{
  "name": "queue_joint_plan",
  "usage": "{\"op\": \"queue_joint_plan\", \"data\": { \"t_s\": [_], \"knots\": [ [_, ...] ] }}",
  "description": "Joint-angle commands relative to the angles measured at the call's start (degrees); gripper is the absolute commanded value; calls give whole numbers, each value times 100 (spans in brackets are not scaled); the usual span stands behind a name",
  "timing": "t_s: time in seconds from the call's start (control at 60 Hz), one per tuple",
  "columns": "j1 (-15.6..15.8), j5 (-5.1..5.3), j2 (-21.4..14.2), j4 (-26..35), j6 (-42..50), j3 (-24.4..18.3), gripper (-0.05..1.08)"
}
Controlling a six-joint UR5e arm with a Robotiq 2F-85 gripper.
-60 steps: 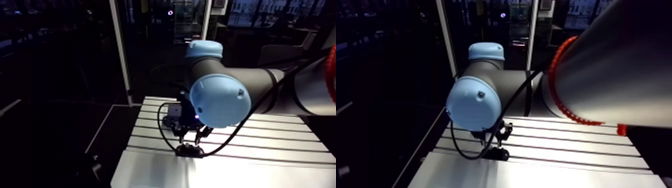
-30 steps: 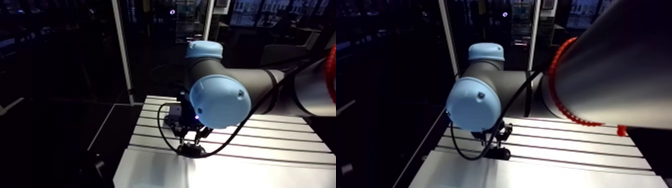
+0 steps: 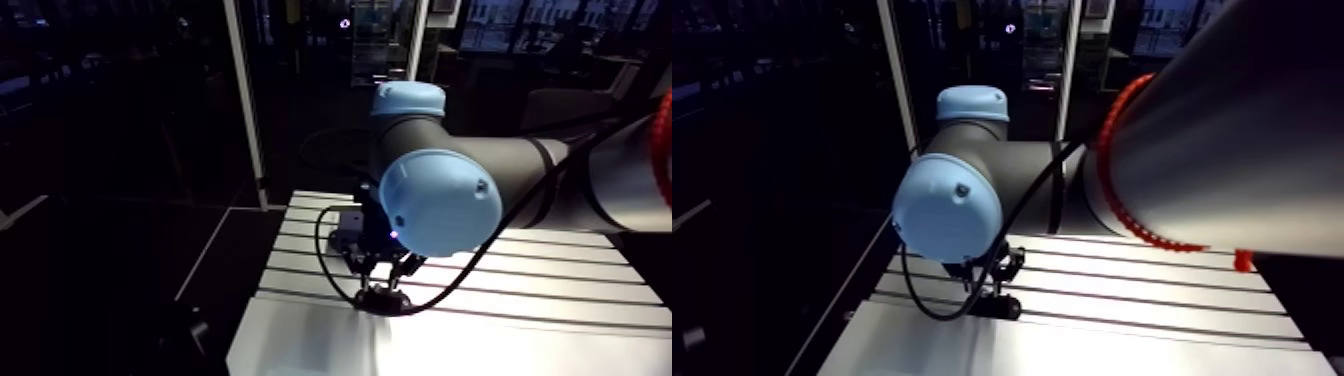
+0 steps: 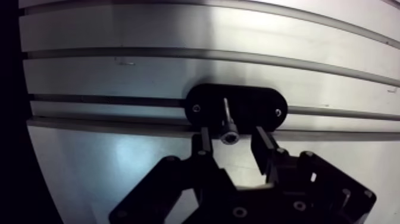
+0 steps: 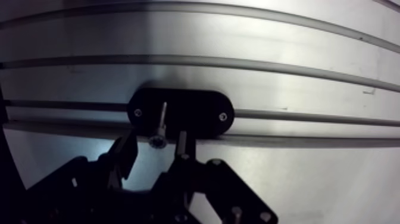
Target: Pick up the M10 bolt and insert it into the hole until fully seated.
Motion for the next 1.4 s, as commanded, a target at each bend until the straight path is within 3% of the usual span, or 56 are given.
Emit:
{"op": "queue_joint_plan", "data": {
  "t_s": [0.017,1.4],
  "knots": [
    [0,0,30,-1,6,-9,53],
    [0,0,67,-1,24,0,67]
  ]
}}
